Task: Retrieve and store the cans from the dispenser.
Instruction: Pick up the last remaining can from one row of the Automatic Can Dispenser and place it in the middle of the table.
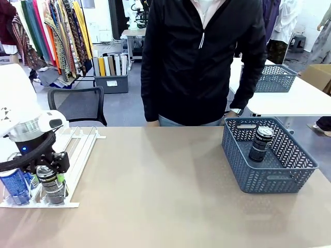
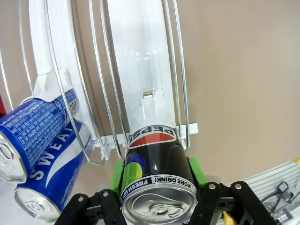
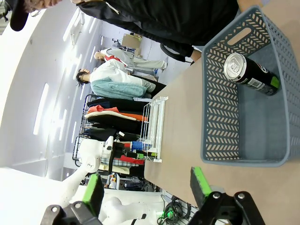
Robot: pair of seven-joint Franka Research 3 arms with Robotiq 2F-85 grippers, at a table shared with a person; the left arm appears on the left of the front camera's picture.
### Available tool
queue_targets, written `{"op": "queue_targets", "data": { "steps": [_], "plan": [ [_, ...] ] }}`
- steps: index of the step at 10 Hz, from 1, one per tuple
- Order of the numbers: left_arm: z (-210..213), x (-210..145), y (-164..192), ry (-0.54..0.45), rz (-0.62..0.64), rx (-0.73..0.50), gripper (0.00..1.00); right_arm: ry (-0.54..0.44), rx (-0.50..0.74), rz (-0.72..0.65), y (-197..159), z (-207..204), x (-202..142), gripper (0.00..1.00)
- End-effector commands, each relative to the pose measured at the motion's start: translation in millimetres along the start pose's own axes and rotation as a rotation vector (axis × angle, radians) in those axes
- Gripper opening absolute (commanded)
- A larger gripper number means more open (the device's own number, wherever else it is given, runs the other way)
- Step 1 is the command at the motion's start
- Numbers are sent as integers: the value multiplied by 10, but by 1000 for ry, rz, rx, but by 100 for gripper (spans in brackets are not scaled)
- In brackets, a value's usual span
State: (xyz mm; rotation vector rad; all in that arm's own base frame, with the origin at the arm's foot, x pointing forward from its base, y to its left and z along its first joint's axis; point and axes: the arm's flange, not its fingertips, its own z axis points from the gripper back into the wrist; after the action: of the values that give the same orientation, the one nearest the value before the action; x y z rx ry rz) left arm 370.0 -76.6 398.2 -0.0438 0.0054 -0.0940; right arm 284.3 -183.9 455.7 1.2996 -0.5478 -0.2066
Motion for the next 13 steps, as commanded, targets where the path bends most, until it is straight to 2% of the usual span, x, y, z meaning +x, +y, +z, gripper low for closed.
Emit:
{"op": "queue_targets", "data": {
  "steps": [1, 4, 8, 10, 12, 13],
  "plan": [
    [-60, -62, 10, 11, 31, 15, 0, -16, 25, 10, 33, -6, 34, 100],
    [140, -59, 2, -27, 11, -2, 0, -16, 25, 10, 33, -6, 34, 100],
    [1437, -160, -55, -72, -15, -46, 0, -16, 25, 10, 33, -6, 34, 100],
    [1876, -126, 35, -115, 31, -48, 0, -16, 25, 10, 33, -6, 34, 100],
    [1953, -118, 164, -128, 34, -89, 0, -16, 25, 10, 33, -6, 34, 100],
    [1972, -222, 36, -118, 16, -42, 0, -16, 25, 10, 33, -6, 34, 100]
  ]
}}
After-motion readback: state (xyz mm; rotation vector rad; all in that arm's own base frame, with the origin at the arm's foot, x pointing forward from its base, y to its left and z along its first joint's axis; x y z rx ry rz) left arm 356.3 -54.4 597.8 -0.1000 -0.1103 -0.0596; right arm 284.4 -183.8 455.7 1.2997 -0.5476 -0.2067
